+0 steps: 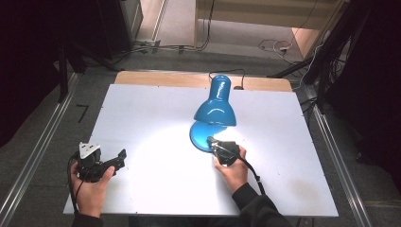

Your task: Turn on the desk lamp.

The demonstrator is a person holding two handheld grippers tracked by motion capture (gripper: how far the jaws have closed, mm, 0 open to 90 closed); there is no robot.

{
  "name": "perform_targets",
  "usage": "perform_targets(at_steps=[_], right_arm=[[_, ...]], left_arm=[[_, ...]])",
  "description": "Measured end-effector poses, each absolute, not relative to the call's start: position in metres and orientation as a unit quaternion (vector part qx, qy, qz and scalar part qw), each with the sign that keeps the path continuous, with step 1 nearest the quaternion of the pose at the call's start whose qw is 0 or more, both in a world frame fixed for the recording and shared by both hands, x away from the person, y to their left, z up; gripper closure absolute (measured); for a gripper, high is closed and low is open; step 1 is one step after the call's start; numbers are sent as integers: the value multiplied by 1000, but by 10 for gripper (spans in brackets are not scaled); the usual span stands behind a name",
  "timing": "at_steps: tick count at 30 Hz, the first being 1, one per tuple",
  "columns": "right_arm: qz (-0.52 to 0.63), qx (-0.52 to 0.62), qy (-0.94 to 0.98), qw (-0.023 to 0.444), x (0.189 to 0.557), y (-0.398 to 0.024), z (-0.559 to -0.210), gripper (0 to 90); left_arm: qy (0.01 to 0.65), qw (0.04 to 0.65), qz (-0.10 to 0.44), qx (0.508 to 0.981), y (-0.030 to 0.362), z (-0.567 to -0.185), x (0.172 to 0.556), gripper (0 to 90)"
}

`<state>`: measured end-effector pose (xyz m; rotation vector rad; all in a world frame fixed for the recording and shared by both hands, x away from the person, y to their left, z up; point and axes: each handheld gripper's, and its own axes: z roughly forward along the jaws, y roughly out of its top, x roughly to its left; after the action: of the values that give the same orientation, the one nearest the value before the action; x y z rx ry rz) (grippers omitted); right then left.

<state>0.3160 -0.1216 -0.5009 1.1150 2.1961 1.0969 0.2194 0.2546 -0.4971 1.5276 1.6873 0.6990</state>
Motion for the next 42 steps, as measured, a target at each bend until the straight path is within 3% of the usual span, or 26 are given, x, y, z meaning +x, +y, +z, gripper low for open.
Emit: perform_targets(at_steps=[5, 11, 16, 27, 42], right_arm=[[402, 419, 790, 198, 319, -126, -499, 870], [409, 425, 786, 187, 321, -130, -496, 778], [417, 430, 781, 178, 321, -134, -493, 591], [409, 436, 783, 171, 318, -141, -487, 294], [408, 441, 780, 174, 312, -163, -483, 208]], left_arm=[[658, 372, 273, 596, 255, -497, 219, 111], [658, 372, 273, 595, 255, -497, 220, 111], [659, 372, 273, 595, 255, -497, 220, 111], [659, 371, 273, 595, 255, -498, 220, 111], [659, 369, 273, 596, 254, -498, 220, 111]])
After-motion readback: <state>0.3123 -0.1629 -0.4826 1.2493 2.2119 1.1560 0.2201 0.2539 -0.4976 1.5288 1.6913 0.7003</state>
